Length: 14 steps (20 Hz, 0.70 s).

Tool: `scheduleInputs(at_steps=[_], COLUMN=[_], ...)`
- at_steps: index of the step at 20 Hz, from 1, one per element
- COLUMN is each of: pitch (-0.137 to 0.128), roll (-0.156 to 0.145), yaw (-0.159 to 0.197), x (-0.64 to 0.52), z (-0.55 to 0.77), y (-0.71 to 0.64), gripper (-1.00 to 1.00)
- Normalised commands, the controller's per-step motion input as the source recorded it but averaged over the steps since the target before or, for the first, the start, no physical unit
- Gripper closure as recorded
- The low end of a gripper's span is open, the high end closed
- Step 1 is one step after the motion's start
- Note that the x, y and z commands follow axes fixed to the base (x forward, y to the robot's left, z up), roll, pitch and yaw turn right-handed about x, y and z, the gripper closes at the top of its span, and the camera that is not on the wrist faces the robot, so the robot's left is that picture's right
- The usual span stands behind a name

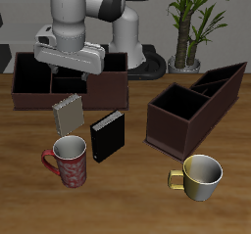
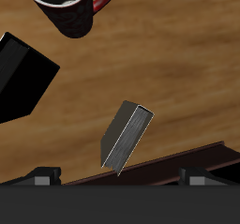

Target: Place the yellow book into the left desk caddy's left compartment

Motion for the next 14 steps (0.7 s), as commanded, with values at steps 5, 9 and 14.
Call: scheduleInputs(at_steps=[5,9,14], pitch=[-0.049,-0.043,-0.016], roll=[0.003,-0.026,-0.013], yaw=[-0.079,-0.033,-0.073], x=[-0.12,-0.07,0.0], z=[-0.18,-0.22,-0.19], y=[-0.15,-0.14,-0.01], gripper=[-1.0,-1.0,-1.0])
